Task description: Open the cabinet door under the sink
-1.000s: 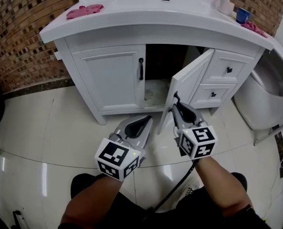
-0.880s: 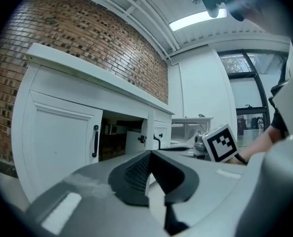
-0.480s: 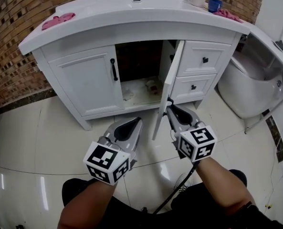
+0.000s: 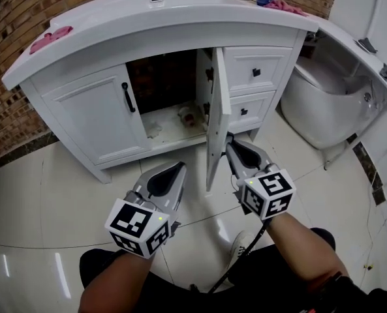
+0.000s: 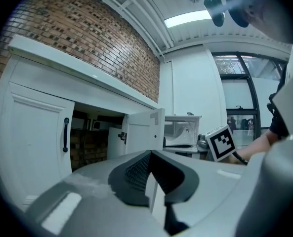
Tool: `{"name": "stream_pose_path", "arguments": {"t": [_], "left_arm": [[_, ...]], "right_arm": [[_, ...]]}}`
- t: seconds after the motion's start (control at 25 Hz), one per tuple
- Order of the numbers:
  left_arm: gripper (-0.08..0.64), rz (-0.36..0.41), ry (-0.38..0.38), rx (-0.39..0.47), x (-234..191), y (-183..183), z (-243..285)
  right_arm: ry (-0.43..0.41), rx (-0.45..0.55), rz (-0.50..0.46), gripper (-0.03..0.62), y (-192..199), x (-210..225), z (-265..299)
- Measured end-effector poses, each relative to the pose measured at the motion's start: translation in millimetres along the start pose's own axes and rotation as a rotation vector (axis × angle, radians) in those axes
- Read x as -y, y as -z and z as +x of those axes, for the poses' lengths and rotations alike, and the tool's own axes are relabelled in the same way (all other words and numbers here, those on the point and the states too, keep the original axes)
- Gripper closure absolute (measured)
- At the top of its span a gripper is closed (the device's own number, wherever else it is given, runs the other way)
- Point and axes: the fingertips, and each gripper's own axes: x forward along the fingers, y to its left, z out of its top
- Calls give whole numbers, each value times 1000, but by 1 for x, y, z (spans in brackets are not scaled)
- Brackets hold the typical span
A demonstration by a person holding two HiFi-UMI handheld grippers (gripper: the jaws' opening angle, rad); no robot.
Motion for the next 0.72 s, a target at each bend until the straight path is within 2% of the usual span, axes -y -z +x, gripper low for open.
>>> {"name": "stream_pose_path", "arguments": {"t": [0.28,0.52,0.72], "left_arm": [[557,-17,33,1,20,-2,15],[557,2,78,-5,47,1,24],[557,7,65,-10,44,2,21]], "right_arm": [[69,15,-8,558,1,27,-14],[127,21,-9,561,3,43,-22],[171,18,-21,563,3,54,-25]]}}
